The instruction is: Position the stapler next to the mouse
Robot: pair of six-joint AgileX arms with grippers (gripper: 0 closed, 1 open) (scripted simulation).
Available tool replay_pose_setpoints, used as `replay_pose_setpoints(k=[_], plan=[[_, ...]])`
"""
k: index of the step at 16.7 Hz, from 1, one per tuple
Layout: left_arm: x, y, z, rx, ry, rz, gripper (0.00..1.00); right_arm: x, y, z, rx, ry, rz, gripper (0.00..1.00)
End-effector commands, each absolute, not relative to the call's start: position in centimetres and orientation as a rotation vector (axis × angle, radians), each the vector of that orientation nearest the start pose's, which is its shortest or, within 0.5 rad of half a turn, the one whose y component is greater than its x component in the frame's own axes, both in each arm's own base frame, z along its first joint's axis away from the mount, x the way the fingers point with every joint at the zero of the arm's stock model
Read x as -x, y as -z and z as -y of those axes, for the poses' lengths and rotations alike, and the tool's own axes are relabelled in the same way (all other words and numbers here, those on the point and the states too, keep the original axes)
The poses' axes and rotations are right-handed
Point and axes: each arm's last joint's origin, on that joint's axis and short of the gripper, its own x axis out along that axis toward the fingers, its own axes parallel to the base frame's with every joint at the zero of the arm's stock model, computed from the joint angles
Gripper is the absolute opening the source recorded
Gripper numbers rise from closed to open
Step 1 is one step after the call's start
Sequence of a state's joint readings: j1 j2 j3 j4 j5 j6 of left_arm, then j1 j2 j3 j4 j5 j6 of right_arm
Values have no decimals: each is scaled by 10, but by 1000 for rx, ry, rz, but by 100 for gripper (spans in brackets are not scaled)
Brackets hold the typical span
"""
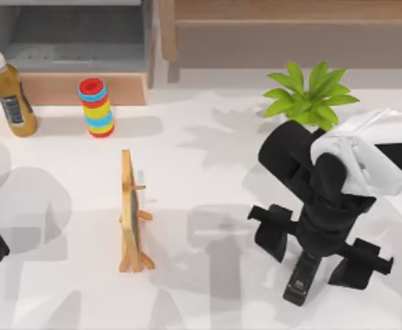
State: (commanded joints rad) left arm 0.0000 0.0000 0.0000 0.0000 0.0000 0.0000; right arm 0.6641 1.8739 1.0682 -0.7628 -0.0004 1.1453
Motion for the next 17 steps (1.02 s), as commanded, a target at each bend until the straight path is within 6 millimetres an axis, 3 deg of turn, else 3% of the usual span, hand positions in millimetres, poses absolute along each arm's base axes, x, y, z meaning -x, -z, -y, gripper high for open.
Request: replay_pose_setpoints(k=[7, 17], plan=[[-106, -160, 1, 0, 0, 0, 100, -249, -117, -197, -375, 372, -1538, 2], [-106, -160, 1, 0, 0, 0, 100, -249, -119, -197, -378, 372, -1536, 0]])
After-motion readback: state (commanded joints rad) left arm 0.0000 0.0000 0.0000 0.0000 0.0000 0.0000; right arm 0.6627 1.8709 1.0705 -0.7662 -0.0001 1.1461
